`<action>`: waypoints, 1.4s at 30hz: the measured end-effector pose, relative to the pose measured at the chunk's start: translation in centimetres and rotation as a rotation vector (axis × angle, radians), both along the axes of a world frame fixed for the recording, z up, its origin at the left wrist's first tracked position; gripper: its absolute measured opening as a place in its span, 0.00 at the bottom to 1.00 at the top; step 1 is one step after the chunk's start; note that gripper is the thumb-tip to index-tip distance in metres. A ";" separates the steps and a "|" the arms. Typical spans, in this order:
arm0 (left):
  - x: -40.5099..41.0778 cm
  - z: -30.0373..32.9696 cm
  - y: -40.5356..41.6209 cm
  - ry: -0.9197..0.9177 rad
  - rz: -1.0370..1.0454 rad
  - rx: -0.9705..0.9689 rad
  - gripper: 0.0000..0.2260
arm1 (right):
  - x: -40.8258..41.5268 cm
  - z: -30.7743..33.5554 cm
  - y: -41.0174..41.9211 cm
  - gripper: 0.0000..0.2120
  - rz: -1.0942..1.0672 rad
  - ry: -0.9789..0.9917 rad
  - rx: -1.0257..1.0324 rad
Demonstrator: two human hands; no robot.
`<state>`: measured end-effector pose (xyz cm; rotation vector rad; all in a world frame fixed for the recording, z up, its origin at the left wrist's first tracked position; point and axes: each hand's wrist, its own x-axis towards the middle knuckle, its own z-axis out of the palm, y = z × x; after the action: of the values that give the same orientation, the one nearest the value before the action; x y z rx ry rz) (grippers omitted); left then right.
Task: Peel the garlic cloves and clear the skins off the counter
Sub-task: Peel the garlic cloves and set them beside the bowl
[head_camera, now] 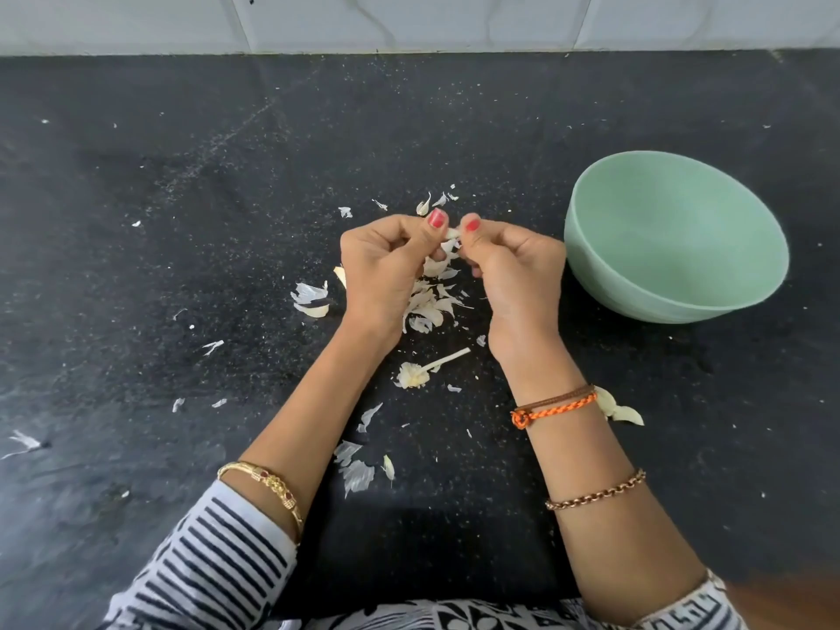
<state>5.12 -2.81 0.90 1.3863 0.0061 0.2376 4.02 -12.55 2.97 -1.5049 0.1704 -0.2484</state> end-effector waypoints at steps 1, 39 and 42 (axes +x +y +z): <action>0.0 0.0 -0.1 -0.007 0.007 0.007 0.15 | 0.0 -0.2 0.0 0.10 -0.045 -0.054 -0.075; 0.2 -0.4 -0.7 -0.029 0.076 0.004 0.19 | -0.1 -1.7 1.3 0.10 -0.248 -0.325 -0.562; -0.4 -0.2 -1.5 -0.053 -0.014 -0.054 0.19 | 0.8 -1.4 0.5 0.10 -0.199 -0.103 -0.317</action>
<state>4.71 -4.34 0.68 1.3252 -0.0406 0.2607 4.82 -12.00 1.60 -1.7866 0.2059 -0.5316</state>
